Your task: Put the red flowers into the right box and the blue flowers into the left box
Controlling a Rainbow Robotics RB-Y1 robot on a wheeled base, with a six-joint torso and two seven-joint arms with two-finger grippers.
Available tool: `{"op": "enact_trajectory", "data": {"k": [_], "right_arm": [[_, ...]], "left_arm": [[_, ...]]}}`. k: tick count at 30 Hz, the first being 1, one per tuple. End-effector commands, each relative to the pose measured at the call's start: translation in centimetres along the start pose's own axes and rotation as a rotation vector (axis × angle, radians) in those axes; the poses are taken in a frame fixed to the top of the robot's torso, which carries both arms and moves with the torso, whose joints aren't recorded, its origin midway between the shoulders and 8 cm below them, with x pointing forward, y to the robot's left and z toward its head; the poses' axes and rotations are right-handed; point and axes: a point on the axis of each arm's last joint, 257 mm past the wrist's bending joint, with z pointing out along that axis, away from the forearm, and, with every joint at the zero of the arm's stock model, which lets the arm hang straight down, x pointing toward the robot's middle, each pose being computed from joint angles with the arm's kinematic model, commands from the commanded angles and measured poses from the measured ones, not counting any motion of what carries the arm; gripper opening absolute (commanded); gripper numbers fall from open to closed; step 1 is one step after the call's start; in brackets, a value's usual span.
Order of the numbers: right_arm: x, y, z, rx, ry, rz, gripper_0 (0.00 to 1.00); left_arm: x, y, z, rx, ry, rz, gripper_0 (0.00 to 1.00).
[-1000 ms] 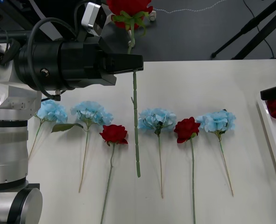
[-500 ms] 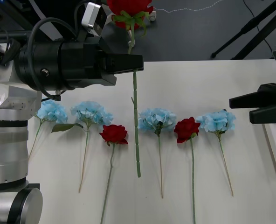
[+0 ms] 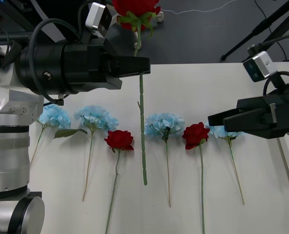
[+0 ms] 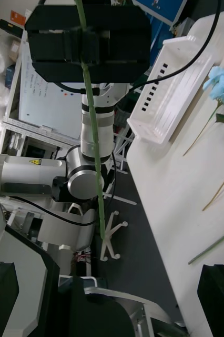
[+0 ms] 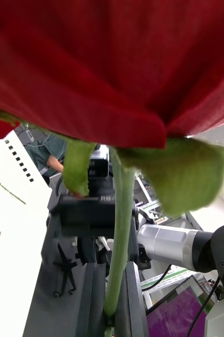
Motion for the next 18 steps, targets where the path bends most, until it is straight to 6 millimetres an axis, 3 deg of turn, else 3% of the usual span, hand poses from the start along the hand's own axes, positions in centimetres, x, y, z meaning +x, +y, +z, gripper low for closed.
{"op": "enact_trajectory", "data": {"k": [1, 6, 18], "right_arm": [[1.4, 1.1, 2.6, -0.046, 0.039, 0.07, 1.0], [2.3, 0.6, 4.6, -0.024, 0.057, 0.077, 1.0], [3.1, 2.1, 8.4, -0.062, 0.044, 0.116, 1.0]], "left_arm": [[-0.5, -1.7, 1.4, 0.024, 0.018, 0.09, 0.0], [-0.5, -1.7, 1.4, 0.024, 0.018, 0.09, 0.0], [-0.5, -1.7, 1.4, 0.024, 0.018, 0.09, 0.0]]}}
